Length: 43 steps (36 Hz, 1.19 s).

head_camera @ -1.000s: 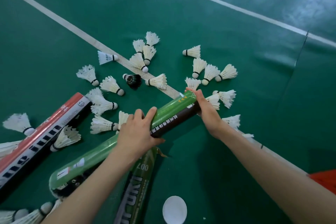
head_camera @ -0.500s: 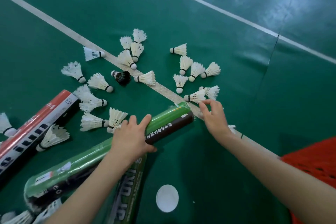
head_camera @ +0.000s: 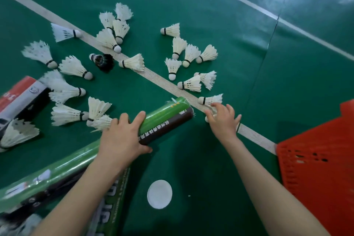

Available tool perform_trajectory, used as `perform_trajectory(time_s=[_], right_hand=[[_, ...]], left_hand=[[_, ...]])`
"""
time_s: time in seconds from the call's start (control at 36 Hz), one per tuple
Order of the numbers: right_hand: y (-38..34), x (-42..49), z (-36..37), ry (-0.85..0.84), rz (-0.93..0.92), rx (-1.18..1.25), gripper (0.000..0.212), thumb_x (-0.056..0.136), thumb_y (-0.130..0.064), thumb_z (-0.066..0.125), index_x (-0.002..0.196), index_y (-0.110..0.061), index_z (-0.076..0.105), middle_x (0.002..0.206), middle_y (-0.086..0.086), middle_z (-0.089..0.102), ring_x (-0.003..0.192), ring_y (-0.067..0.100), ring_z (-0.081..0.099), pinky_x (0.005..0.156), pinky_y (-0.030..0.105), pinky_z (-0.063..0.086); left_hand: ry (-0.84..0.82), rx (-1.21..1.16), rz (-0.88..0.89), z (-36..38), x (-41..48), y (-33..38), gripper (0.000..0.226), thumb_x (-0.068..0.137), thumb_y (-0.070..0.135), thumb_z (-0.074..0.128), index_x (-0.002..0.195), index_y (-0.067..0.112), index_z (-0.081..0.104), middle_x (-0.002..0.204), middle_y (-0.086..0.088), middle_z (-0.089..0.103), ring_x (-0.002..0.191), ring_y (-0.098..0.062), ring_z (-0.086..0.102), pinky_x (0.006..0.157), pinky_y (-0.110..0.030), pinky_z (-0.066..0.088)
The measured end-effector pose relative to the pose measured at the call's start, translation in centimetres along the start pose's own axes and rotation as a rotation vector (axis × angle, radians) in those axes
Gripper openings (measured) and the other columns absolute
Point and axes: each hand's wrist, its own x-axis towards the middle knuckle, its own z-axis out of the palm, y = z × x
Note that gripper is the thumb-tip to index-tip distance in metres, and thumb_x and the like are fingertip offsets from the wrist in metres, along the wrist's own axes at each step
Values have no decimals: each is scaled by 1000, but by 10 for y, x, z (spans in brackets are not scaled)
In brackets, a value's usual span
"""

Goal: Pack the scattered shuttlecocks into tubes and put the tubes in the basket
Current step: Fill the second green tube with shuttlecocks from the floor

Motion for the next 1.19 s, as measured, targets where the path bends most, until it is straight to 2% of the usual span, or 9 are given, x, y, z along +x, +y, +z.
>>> perform_trajectory(time_s=[0.22,0.36,0.53,0.61,0.72,0.81,0.97,1.06,1.19], right_hand=[[-12,9,-9,92,3,166,37,92,-29,60,126,-19,54,133,2,51,137,19,28,113,60,2],[-15,20,-12,45,65,139,62,90,-29,63,143,-28,33,136,4,47,135,25,31,114,58,8],[-21,19,-14,152,35,175,29,95,-15,53,124,-18,54,109,0,63,115,23,50,117,53,9],[-31,2,-26,268,-129,437,24,95,-12,53,119,-12,57,99,-4,58,104,20,52,101,34,37],[-49,-14,-46,281,-239,724,21,96,-11,54,116,-12,58,95,-6,53,85,3,51,78,10,40],[-61,-18,-50,177,-225,859,19,96,-10,54,113,-18,57,89,-10,50,73,0,47,72,11,41],[-70,-25,-46,-26,-168,1042,24,99,-9,47,104,-30,58,93,3,51,84,19,50,87,41,48],[-73,-27,-48,14,-177,1028,18,100,-19,43,100,-28,59,92,-3,51,87,14,50,88,36,44],[-75,-32,-45,-12,-269,1005,32,97,-42,32,95,-29,62,122,-9,52,129,12,42,114,33,28]], left_hand=[[38,-1,-33,-1,2,-7,99,66,67,69,144,37,15,121,-4,40,114,-25,43,92,-37,43],[32,8,-26,-1,-1,-8,101,66,67,69,145,37,14,121,-4,40,114,-25,43,94,-37,42],[45,30,-28,2,-5,-3,100,68,67,68,145,36,12,122,-4,39,113,-26,43,94,-38,42],[60,50,-33,3,-7,-1,99,69,66,67,145,35,12,122,-5,39,113,-26,43,93,-37,42],[71,37,-33,2,-6,-2,99,69,65,69,145,36,13,124,-5,39,114,-26,43,93,-38,41],[84,6,-22,0,-5,-3,99,68,65,69,145,36,14,122,-3,39,114,-25,42,93,-37,41],[141,-122,26,-8,-6,-5,98,67,62,71,146,36,19,117,-1,40,111,-23,41,90,-36,40],[151,-82,90,-12,-7,-9,98,67,63,71,146,38,19,117,0,40,110,-21,42,89,-35,42],[157,-36,145,-11,-7,-7,98,67,65,70,147,39,19,117,1,41,108,-20,42,89,-34,40]])
